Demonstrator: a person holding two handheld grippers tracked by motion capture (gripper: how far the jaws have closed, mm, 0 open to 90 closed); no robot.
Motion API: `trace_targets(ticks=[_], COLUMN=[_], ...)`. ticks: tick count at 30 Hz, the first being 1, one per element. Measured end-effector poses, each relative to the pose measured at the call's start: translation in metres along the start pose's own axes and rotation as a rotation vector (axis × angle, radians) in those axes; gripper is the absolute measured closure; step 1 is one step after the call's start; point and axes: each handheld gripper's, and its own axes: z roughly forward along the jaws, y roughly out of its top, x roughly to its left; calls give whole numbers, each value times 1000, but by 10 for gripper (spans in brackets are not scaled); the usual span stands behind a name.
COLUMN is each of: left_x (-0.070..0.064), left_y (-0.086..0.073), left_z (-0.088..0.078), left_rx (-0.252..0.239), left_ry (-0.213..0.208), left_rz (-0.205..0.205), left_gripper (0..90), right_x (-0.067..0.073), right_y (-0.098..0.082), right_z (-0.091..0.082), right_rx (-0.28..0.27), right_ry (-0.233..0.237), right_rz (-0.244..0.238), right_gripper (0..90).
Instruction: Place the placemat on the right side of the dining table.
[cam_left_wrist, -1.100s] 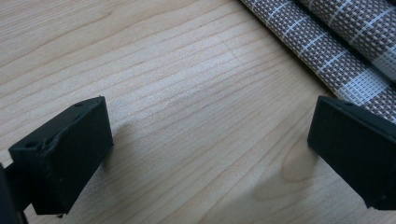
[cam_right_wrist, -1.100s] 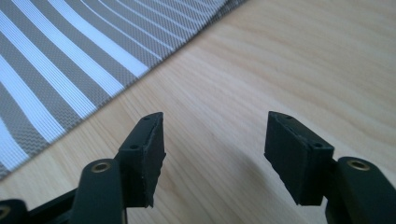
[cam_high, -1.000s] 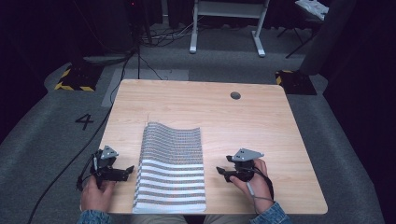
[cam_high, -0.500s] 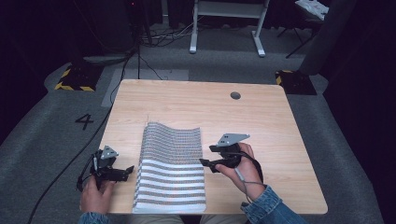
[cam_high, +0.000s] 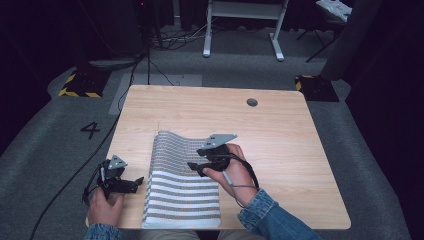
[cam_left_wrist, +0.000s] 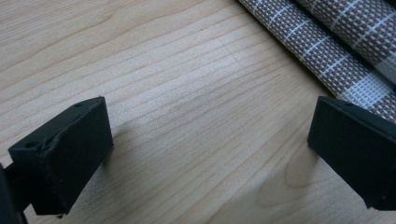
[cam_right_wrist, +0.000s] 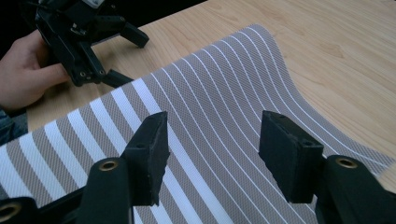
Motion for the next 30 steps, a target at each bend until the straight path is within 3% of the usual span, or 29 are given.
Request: trace_targets(ticks=[4,5,6,10,16,17,23,26,28,30], left_x=[-7,-7,-7,-7,-7,-7,-8,-8,-8,-8], left_y=[2,2,3,3,3,3,4,4,5,5], left_z=[2,2,3,3,4,4,5,5,5,5], left_rx=[-3,-3,-4,-6,-7,-6,-7,-6,-7,-7], left_ry=[44,44,49,43,43,44,53,52,54,58], left_rz=[-61,-61,-63,-63,-68,-70,-72,-72,-71,-76], left_gripper=[0,0,0,0,0,0,0,0,0,0], right_x=[15,15,25,40,52,57,65,64,65,62], right_y=[15,15,21,29,34,33,25,20,19,17], right_z=[27,27,40,65,95,105,126,130,131,132], right_rx=[26,26,36,42,77,93,148,152,154,164], right_ry=[43,43,52,62,29,5,-56,-63,-56,-26], right_rz=[9,9,30,6,-9,14,0,16,33,40], right_gripper=[407,407,382,347,302,272,187,178,181,288])
